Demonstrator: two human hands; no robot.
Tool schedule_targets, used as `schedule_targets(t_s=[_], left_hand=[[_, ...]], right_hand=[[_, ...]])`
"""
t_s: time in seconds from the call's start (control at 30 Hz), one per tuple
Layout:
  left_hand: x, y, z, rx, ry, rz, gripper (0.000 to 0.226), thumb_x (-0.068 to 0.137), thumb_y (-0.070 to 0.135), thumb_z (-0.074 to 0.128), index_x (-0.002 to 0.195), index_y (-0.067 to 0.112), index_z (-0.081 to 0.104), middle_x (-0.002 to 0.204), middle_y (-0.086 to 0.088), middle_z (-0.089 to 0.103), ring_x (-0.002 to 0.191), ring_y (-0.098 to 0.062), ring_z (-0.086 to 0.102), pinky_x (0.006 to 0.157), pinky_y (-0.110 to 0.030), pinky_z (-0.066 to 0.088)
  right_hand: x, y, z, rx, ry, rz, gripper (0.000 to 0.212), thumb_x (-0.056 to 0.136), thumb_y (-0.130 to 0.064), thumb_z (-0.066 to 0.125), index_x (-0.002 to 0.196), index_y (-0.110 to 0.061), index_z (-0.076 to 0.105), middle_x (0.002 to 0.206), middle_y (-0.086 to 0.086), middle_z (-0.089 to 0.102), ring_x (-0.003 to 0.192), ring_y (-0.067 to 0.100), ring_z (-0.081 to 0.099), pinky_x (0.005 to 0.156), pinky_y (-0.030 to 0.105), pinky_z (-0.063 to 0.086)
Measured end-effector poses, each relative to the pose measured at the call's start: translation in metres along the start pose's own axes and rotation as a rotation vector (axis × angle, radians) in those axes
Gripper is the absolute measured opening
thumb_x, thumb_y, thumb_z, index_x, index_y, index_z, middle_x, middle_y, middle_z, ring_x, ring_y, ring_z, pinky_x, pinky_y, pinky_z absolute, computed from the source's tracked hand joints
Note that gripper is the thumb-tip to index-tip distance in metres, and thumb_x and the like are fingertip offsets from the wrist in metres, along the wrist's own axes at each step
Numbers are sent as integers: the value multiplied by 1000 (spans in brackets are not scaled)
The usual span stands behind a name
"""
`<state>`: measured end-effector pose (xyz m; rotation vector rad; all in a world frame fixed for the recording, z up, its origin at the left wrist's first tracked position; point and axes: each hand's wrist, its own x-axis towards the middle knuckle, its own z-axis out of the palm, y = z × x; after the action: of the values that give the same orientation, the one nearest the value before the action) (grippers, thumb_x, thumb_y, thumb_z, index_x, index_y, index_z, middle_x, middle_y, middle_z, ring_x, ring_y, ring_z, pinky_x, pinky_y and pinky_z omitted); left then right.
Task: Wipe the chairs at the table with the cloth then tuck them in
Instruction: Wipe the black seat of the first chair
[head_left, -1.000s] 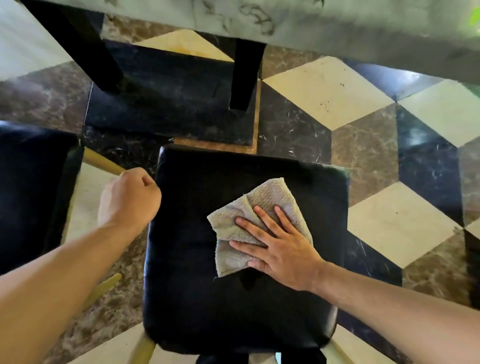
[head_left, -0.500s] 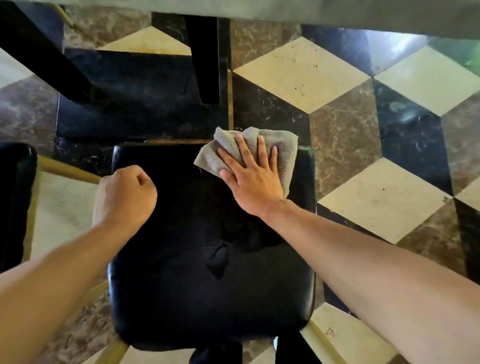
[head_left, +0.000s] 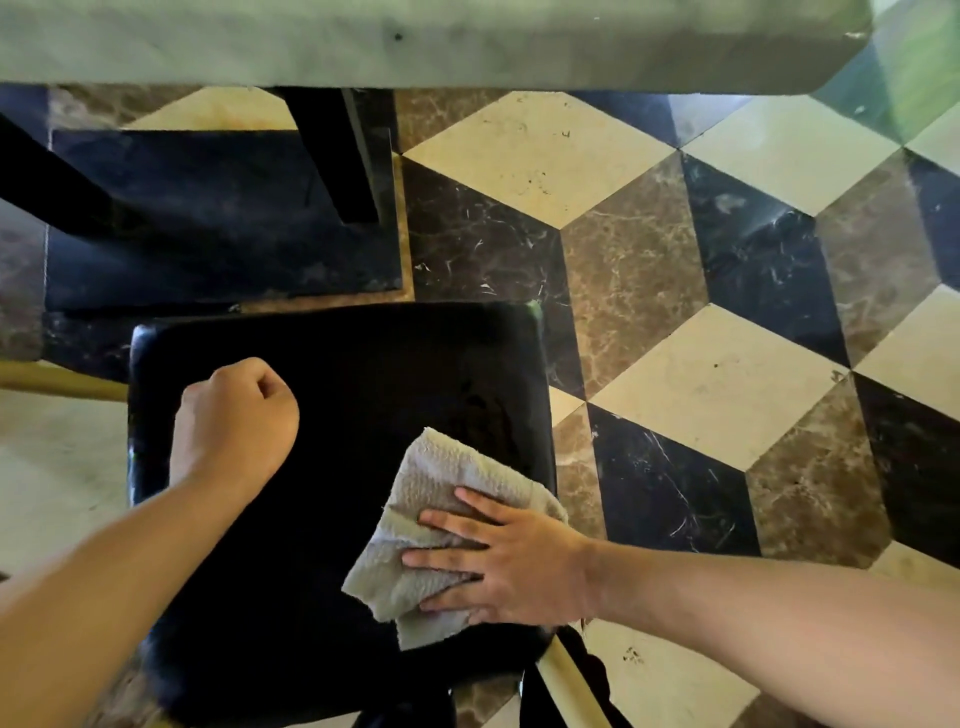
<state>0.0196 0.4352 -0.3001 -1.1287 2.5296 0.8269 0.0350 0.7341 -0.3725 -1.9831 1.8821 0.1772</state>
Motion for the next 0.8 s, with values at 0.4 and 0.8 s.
schedule_targets(t_s=[0.4, 0.8], left_hand=[[-5, 7, 14, 4, -41, 34, 28, 89, 10, 48, 71, 20, 67, 69, -4, 67, 55, -26, 64, 44, -32, 49], [-3, -18, -1, 113, -133, 22, 26, 92, 14, 50, 76, 24, 68, 74, -2, 65, 62, -24, 61, 51, -29, 43]], right_hand=[[11, 149, -19, -10, 165, 315, 58, 101, -68, 30, 157, -54, 19, 172, -9, 0, 157, 36, -8, 119, 70, 3], [-28, 73, 3, 355, 210, 593, 52, 108, -57, 22, 159, -45, 25, 172, -9, -5, 156, 35, -17, 122, 66, 7]])
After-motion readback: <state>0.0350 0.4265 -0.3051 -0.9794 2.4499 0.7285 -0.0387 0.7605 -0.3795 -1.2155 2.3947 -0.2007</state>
